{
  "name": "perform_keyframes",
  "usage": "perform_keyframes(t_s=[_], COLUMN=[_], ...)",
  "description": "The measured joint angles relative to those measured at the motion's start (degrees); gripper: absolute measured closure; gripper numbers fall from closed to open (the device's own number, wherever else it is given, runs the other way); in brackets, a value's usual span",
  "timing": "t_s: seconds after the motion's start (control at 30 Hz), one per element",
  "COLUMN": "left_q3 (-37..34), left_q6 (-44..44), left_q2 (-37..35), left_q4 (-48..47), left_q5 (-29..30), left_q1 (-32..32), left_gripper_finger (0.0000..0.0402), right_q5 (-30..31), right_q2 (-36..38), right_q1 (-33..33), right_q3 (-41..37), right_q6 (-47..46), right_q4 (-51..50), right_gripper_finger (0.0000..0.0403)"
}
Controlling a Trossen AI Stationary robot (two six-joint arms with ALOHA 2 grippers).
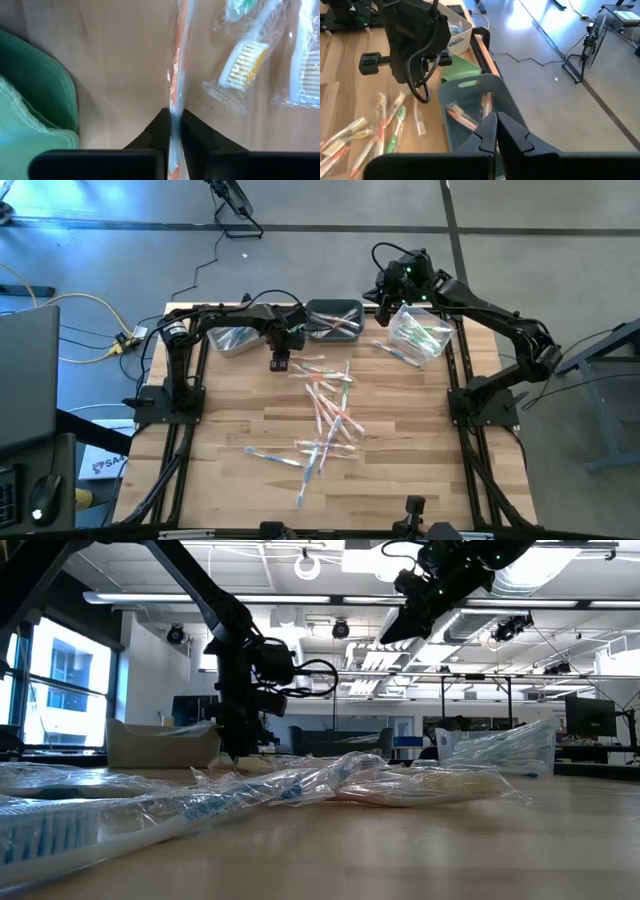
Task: Pick & Place Toothbrushes
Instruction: Put the orange toothbrush into the blue bin
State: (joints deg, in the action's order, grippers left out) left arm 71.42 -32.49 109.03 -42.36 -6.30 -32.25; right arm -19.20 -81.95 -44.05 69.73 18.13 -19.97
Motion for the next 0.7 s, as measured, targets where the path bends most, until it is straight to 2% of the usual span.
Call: perform_keyframes(t_s=[0.1, 0.23, 0.4, 0.7], left_q3=[-0.03, 1.57, 6.81, 18.58], left_q6=[0.00, 0.15, 0.00, 0.36], left_q2=[-0.16, -0.45, -0.86, -0.87], left_q4=[-1.52, -7.35, -12.30, -19.99], left_q5=[0.04, 1.17, 4.04, 4.30], left_q1=[0.04, 0.04, 0.00, 0.00], left_gripper_finger=[0.0390, 0.0386, 0.0383, 0.0387], right_q5=[0.00, 0.00, -0.01, -0.38], right_q2=[0.00, 0.00, 0.00, 0.28], right_q1=[0.02, 0.00, 0.02, 0.01], right_q3=[0.00, 0.00, 0.00, 0.00], right_q6=[0.14, 0.17, 0.16, 0.17], right_q4=[0.01, 0.02, 0.01, -0.23], right_gripper_finger=[0.0398, 0.0398, 0.0398, 0.0399])
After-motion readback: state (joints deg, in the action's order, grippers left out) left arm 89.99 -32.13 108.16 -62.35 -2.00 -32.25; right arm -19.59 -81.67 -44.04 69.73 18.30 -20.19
